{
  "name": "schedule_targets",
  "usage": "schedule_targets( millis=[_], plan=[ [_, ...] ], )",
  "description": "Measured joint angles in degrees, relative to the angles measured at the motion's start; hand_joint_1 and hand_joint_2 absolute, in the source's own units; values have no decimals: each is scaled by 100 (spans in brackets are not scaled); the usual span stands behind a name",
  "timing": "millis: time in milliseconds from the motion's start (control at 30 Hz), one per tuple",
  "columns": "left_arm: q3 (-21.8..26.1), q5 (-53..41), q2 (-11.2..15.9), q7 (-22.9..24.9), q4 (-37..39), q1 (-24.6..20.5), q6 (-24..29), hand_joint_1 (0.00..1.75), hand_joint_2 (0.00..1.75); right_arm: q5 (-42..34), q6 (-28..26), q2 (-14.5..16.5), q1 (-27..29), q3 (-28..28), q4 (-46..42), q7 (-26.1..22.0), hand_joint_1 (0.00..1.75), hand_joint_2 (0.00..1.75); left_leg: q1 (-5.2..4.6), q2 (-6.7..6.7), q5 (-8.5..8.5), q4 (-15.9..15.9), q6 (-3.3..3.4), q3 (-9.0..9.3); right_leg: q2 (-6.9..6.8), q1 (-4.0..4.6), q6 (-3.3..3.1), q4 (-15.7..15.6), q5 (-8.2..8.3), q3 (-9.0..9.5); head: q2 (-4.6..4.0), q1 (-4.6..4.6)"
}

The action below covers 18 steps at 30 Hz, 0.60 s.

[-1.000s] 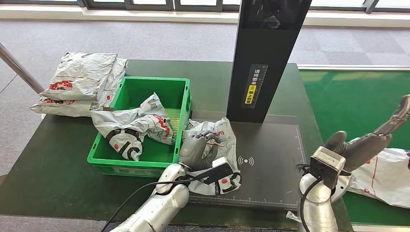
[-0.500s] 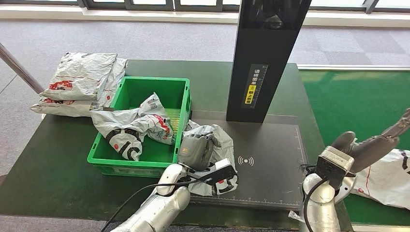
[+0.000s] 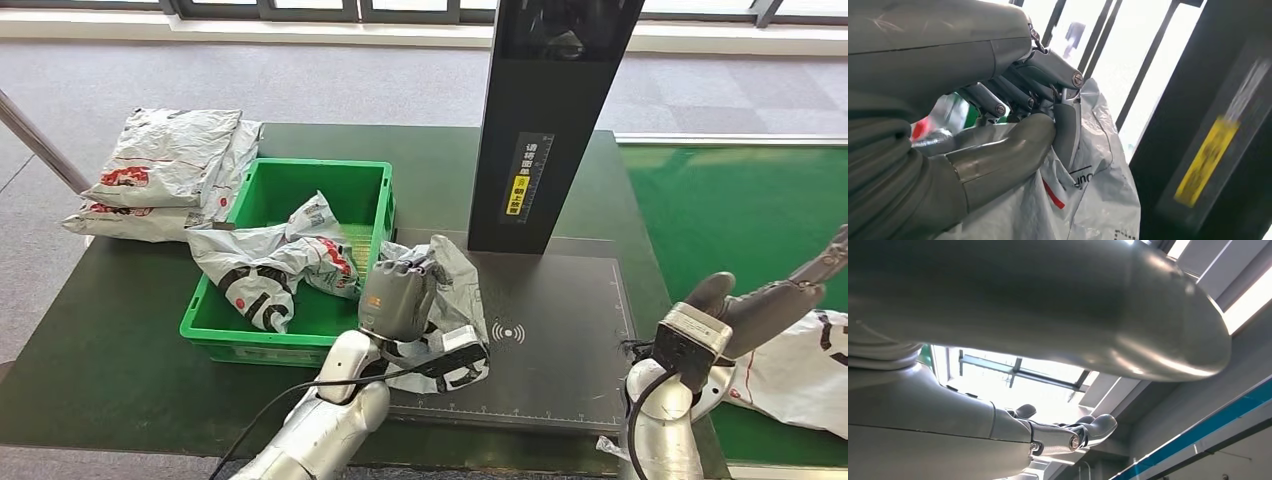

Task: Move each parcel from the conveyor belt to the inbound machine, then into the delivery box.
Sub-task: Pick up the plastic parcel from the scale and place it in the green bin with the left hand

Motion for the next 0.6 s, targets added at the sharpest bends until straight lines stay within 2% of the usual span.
schedule_targets(
  millis=[200, 333, 600],
  plan=[
    [241, 292, 84, -712, -2015, 336, 20, 175, 175, 15, 0, 7, 5, -2, -15, -1, 0, 0, 2, -1, 0, -3, 0, -1, -2, 3, -2, 1, -2, 0, 1, 0],
    [480, 679, 135, -988, -3089, 481, 26, 175, 175, 61, 0, 14, 12, -39, -65, -2, 0, 175, 3, 0, 0, -3, 0, 2, -2, 3, -4, 0, -4, 0, 0, -1],
    [1009, 1450, 179, -1395, -3689, 622, 26, 175, 175, -20, 0, 17, 144, -109, -213, -1, 0, 175, 2, -1, 0, -3, -1, 3, -5, 3, -4, 0, -4, 2, 1, 0]
  ],
)
